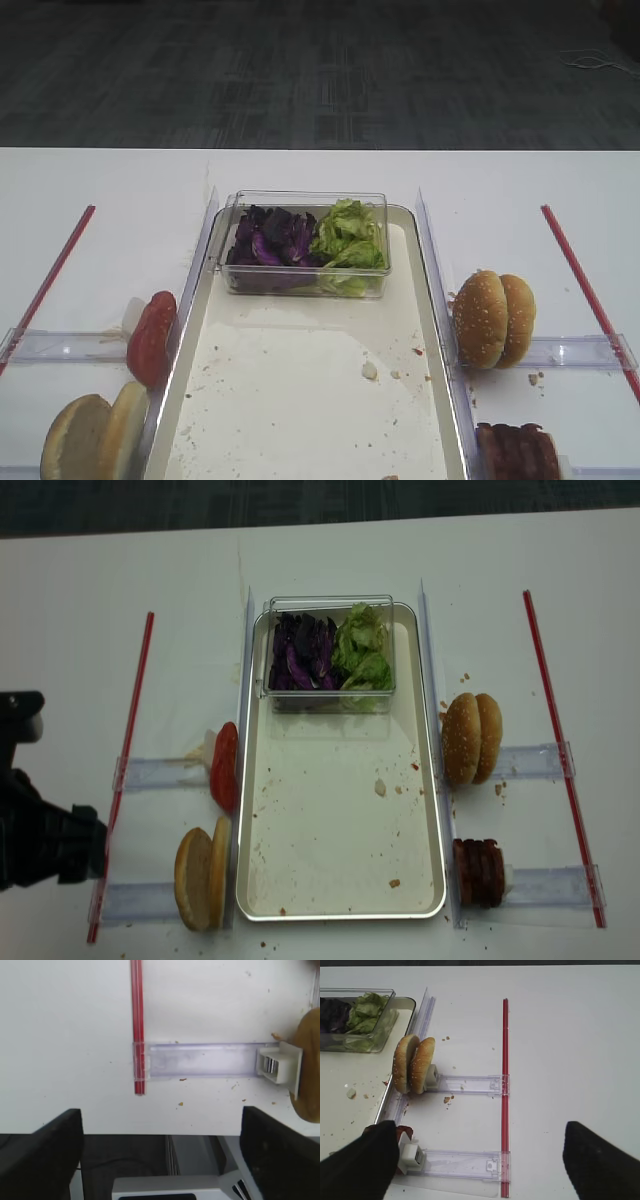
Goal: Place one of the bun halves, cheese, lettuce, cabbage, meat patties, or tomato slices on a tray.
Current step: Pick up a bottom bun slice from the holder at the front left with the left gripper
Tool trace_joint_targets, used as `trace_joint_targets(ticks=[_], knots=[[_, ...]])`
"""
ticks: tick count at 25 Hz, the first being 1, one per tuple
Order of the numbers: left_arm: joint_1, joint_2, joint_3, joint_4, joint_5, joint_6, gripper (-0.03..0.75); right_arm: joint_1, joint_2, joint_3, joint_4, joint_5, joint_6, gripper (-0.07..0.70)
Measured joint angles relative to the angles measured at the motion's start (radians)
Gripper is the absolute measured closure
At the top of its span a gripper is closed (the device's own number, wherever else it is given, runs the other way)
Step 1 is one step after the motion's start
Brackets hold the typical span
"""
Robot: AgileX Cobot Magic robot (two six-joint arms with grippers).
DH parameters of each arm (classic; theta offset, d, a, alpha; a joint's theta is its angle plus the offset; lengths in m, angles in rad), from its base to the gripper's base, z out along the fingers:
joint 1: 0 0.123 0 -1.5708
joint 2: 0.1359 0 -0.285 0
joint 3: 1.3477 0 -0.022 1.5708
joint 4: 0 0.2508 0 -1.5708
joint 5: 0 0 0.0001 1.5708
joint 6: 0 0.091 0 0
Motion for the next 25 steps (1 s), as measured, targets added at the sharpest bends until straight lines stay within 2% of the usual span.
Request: trace_joint_targets(ticks=[4,11,13,16,19,25], knots=[[0.0,0.072,-0.056,0.0,0.003,0.002,0.099,0.0,0.0,0.0,0.0,0.0,0.0,-0.058],[-0.002,0.087,-0.067,-0.032,0.011,0.002,0.113,0.0,0.0,0.0,0.0,0.0,0.0,-0.058],[-0.026,0.087,-0.076,-0.057,0.015,0.002,0.125,0.0,0.0,0.0,0.0,0.0,0.0,-0.058],[-0.099,0.087,-0.084,-0.097,0.015,-0.01,0.129,0.0,0.0,0.0,0.0,0.0,0.0,-0.058],[-0.214,0.087,-0.084,-0.104,0.001,-0.063,0.132,0.0,0.0,0.0,0.0,0.0,0.0,-0.058],[-0.505,0.089,-0.084,-0.104,-0.074,-0.269,0.134,0.0,0.0,0.0,0.0,0.0,0.0,-0.058]])
